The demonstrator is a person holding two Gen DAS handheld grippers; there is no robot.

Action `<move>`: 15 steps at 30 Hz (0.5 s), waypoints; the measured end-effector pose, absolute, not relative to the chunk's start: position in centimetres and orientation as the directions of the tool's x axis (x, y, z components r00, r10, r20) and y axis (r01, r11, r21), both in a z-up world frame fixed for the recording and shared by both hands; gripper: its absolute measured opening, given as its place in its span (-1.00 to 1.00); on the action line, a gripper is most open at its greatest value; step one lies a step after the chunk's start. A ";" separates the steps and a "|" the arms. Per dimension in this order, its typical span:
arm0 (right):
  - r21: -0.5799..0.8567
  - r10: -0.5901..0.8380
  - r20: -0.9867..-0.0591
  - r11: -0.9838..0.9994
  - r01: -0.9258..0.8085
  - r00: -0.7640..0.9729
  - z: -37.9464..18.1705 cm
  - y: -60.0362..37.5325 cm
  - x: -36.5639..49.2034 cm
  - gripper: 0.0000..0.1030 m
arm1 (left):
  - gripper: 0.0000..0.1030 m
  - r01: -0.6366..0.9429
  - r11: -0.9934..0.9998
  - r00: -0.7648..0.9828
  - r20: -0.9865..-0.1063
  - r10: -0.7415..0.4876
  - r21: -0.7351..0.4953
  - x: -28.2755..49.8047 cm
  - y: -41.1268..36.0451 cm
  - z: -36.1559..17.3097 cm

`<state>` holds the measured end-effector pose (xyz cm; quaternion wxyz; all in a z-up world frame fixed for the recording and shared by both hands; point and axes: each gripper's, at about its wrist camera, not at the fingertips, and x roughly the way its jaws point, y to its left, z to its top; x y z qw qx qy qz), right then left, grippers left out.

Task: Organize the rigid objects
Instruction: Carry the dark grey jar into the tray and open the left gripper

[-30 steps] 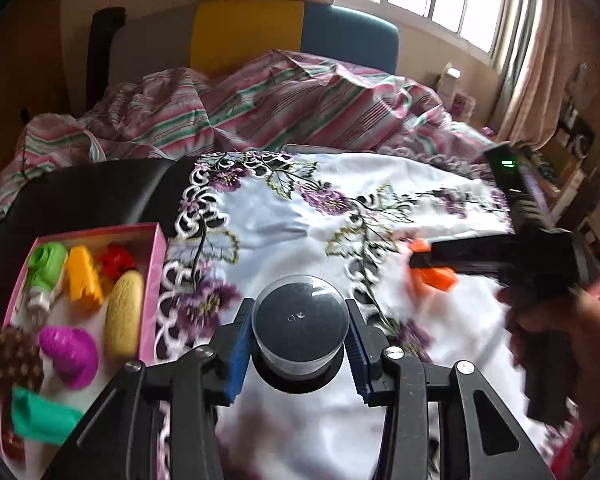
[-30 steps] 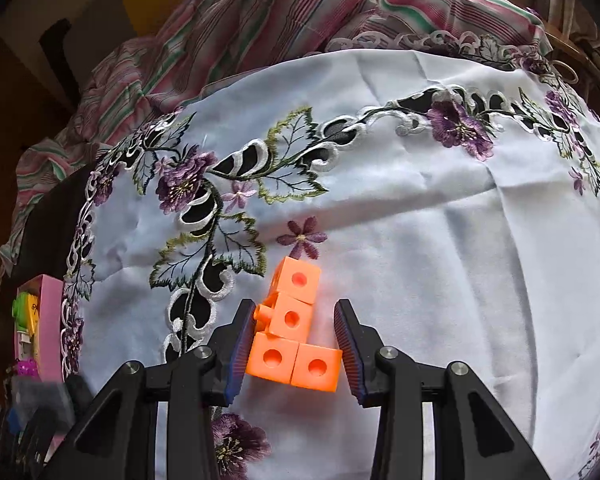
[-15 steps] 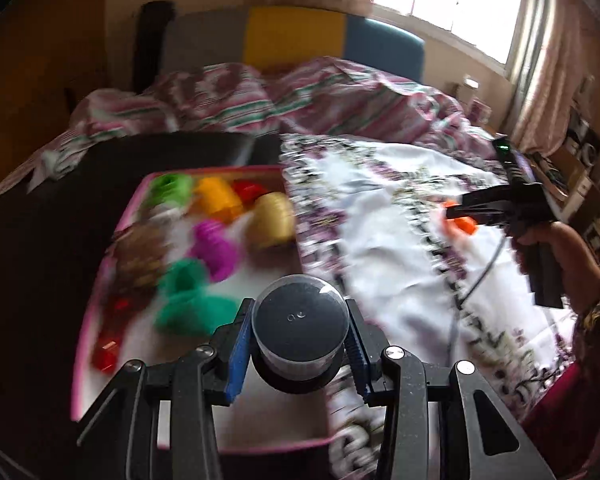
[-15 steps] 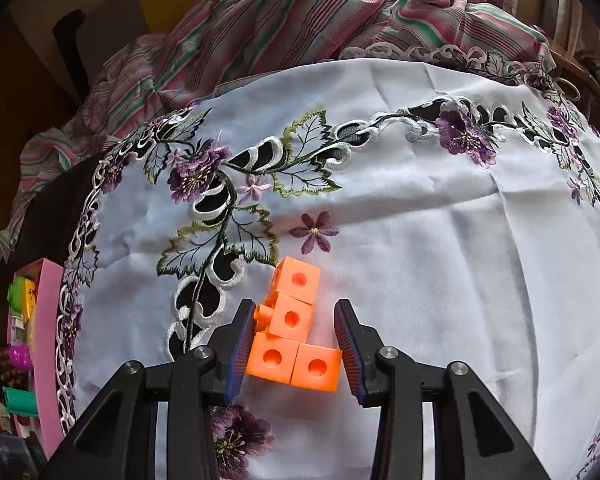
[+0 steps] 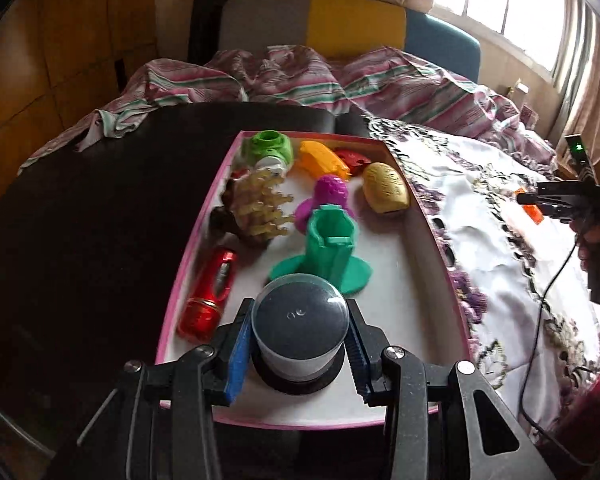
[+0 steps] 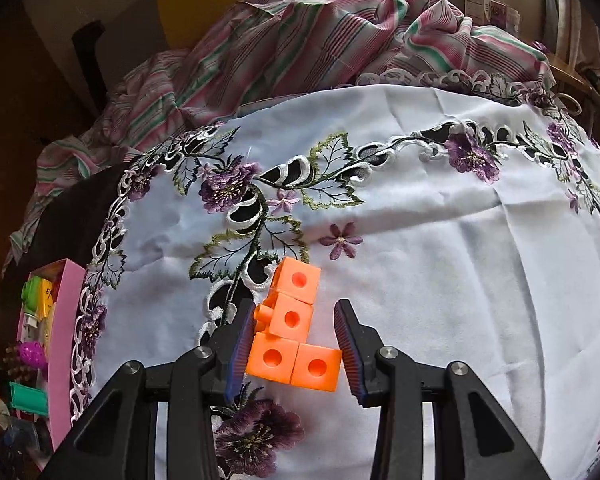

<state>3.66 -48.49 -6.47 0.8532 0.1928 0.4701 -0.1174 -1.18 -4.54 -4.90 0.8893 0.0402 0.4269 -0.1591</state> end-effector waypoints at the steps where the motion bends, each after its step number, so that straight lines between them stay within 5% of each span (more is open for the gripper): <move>1: 0.218 -0.019 -0.847 0.899 0.380 0.532 -6.5 -48.5 3.7 -0.21 | -0.16 0.311 0.949 0.591 -0.772 -0.235 -0.051 -1.1 -4.3 -4.9; 5: 0.202 -0.033 -0.840 0.908 0.368 0.541 -6.4 -48.1 3.9 -0.21 | -0.15 0.293 0.954 0.594 -0.771 -0.229 -0.058 -0.6 -3.5 -4.9; 7: 0.200 -0.034 -0.836 0.911 0.361 0.548 -6.3 -48.0 3.9 -0.21 | 0.09 0.267 0.961 0.598 -0.770 -0.223 -0.070 -0.4 -3.1 -4.8; 9: 0.198 -0.034 -0.831 0.914 0.353 0.555 -6.2 -47.9 3.9 -0.21 | 0.54 0.252 0.960 0.599 -0.759 -0.254 -0.122 -0.5 -2.5 -4.3; 15: 0.193 -0.029 -0.805 0.932 0.307 0.593 -5.3 -46.7 3.7 -0.21 | 0.79 0.217 0.961 0.668 -0.692 -0.275 -0.172 -1.7 -1.3 -2.0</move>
